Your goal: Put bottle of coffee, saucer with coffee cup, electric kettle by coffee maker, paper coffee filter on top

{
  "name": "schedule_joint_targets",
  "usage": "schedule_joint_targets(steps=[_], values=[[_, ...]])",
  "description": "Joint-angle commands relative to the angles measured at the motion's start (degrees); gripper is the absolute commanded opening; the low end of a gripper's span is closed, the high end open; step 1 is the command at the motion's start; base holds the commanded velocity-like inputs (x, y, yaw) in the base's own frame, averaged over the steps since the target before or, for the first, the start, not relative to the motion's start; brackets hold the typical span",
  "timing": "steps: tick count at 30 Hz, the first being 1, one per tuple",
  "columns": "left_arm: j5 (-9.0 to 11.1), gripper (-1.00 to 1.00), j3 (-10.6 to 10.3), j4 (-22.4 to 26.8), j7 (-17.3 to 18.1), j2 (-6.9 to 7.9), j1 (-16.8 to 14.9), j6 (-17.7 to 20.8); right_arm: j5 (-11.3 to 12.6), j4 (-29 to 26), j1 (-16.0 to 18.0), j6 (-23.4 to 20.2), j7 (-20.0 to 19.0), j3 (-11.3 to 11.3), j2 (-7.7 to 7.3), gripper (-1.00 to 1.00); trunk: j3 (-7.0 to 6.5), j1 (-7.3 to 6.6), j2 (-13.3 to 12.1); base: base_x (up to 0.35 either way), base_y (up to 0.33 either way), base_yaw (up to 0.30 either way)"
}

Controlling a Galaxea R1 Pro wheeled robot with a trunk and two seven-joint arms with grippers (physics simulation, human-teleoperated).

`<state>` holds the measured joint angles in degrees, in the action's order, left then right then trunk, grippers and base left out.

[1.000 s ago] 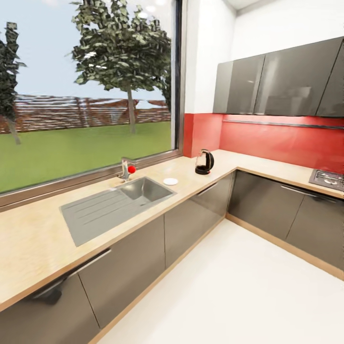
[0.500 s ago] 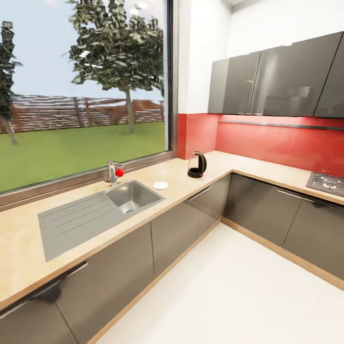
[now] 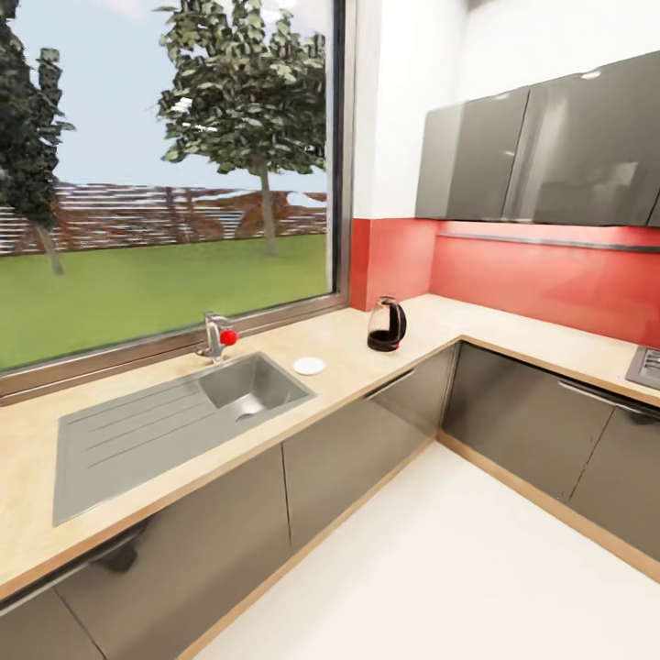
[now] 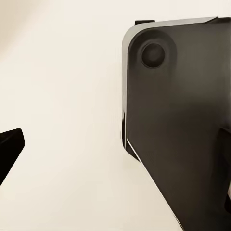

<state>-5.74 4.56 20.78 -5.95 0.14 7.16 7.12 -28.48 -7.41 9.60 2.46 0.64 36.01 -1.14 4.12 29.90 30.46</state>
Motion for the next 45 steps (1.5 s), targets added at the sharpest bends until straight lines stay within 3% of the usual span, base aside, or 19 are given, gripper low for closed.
schedule_joint_targets(steps=[1,7,33,45], values=[[-0.59,1.00,0.36,0.26,0.06,-0.06,0.05,0.44,-0.53,0.11,0.07,0.26,0.07,0.46,-0.01,1.00,0.09,0.05,0.09,0.286,-0.206,0.273],[-0.58,1.00,0.36,0.23,0.06,-0.06,0.05,0.44,-0.53,0.11,0.07,0.26,0.07,0.46,-0.02,1.00,0.09,0.05,0.09,0.286,-0.209,0.219],[-0.50,1.00,0.36,0.22,0.06,-0.02,0.05,0.35,-0.62,0.11,0.07,0.26,0.15,0.46,-0.09,1.00,0.09,0.05,0.09,0.284,-0.211,0.010],[-0.53,1.00,0.36,0.28,0.06,-0.05,0.05,0.35,-0.62,0.11,0.07,0.26,0.15,0.46,-0.07,1.00,0.09,0.05,0.09,0.218,-0.255,0.252]])
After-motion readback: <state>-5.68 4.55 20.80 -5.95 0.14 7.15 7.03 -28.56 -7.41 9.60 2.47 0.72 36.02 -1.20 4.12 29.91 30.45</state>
